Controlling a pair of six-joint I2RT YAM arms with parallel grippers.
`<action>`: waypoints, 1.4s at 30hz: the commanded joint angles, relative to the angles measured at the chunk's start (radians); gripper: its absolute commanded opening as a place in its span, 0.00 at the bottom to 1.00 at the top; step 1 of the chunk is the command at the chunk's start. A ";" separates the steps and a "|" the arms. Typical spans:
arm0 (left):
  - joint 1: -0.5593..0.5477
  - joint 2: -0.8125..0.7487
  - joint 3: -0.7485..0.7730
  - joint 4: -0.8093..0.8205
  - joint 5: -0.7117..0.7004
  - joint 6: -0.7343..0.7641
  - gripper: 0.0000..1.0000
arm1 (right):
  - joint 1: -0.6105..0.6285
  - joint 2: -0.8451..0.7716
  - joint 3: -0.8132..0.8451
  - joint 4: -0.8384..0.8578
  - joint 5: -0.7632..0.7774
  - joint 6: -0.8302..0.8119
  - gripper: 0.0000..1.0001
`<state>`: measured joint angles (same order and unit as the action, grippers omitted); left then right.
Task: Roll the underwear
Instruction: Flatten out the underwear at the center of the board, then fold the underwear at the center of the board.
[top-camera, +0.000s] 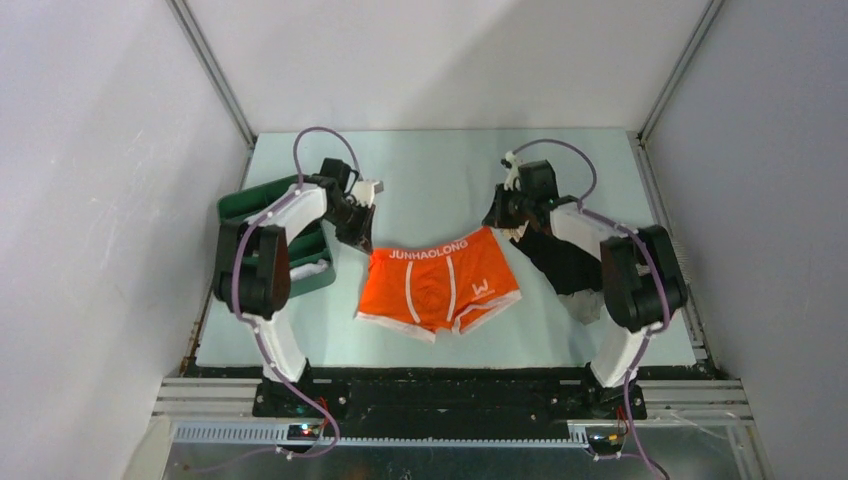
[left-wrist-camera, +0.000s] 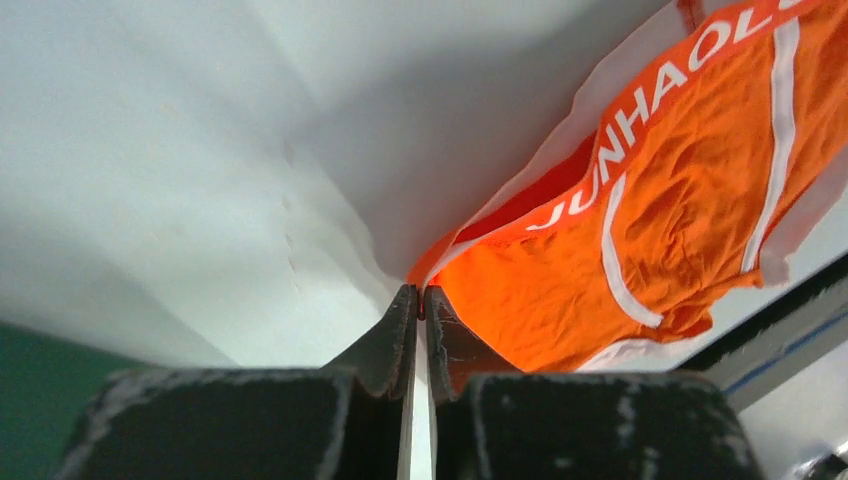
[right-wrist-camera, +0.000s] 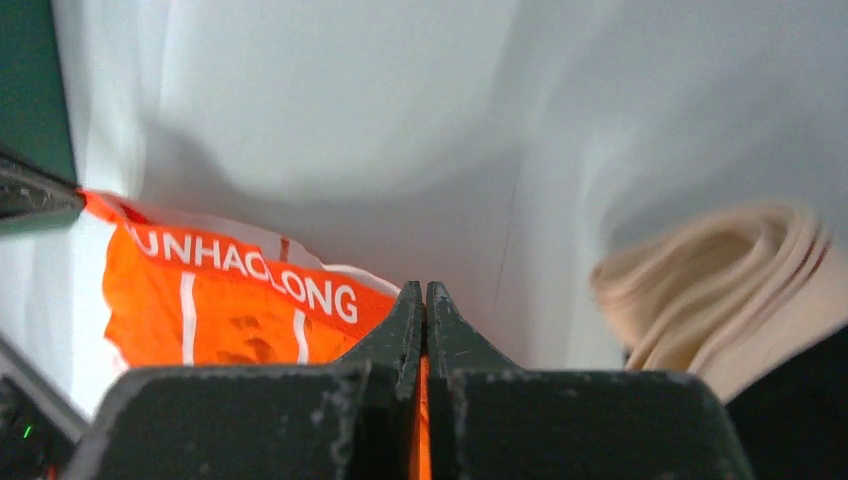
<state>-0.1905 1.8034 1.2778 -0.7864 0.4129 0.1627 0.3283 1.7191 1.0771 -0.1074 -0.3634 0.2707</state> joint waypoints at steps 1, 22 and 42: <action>0.017 0.123 0.141 0.015 0.003 -0.083 0.12 | -0.012 0.151 0.199 0.065 0.088 -0.066 0.00; 0.048 0.287 0.238 0.069 -0.047 -0.251 0.32 | 0.041 -0.066 0.131 -0.075 0.033 -0.075 0.49; 0.049 0.242 0.190 0.086 -0.017 -0.263 0.00 | 0.441 0.220 0.427 -0.053 -0.212 -0.519 0.37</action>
<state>-0.1432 2.0903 1.4944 -0.7116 0.3977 -0.0975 0.6952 1.8664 1.3849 -0.1684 -0.4980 -0.1333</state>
